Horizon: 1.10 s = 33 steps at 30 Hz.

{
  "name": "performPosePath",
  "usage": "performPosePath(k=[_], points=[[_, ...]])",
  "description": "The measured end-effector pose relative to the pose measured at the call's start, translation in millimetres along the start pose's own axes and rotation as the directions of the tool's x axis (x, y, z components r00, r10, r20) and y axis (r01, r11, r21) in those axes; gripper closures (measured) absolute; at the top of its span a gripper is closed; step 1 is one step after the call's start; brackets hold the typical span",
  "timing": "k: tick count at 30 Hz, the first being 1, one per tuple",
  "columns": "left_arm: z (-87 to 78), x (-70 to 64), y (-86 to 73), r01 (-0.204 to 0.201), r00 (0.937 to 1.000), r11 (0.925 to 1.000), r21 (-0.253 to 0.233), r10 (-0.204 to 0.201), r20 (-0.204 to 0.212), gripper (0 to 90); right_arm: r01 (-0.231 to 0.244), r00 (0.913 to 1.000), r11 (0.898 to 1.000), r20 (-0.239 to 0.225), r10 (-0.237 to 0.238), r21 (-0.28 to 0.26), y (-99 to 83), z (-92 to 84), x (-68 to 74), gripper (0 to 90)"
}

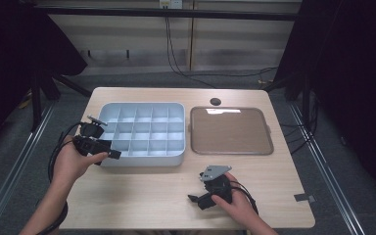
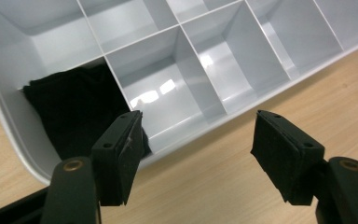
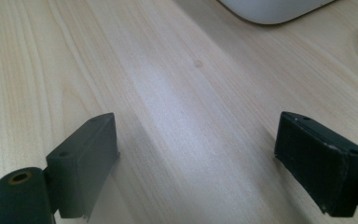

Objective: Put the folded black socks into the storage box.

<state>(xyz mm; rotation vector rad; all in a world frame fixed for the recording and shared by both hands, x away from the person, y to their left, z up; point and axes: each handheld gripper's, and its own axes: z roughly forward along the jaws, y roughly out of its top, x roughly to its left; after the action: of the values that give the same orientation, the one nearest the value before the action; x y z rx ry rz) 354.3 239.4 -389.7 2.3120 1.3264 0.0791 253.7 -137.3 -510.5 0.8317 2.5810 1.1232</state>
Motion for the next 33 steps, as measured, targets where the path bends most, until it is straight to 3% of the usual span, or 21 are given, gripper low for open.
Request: performPosePath(k=[7,8,12,18,33], points=[[0.6,-7.9,-2.6,-0.032,0.9994,0.9995,0.002,0.032,0.015,33.2,0.000,1.0000,1.000,0.000,0.000,0.000,0.0,0.0,0.0,12.6],[1.2,-9.9,-3.3,-0.019,0.9996,0.9998,-0.004,0.019,0.018,33.1,0.000,1.0000,1.000,0.000,0.000,0.000,0.0,0.0,0.0,12.5],[1.7,-12.8,-5.1,-0.041,0.9989,0.9992,0.007,0.040,0.024,33.2,0.000,1.0000,1.000,0.000,0.000,0.000,0.0,0.0,0.0,12.5],[3.2,-19.2,-9.2,-0.032,0.9988,0.9995,-0.001,0.032,0.036,33.1,0.000,1.0000,1.000,0.000,0.000,0.000,0.0,0.0,0.0,12.6],[15.7,-31.0,-23.6,-0.078,0.9943,0.9969,0.009,0.077,0.073,33.0,0.000,1.0000,1.000,0.000,0.000,0.000,0.0,0.0,0.0,12.5]])
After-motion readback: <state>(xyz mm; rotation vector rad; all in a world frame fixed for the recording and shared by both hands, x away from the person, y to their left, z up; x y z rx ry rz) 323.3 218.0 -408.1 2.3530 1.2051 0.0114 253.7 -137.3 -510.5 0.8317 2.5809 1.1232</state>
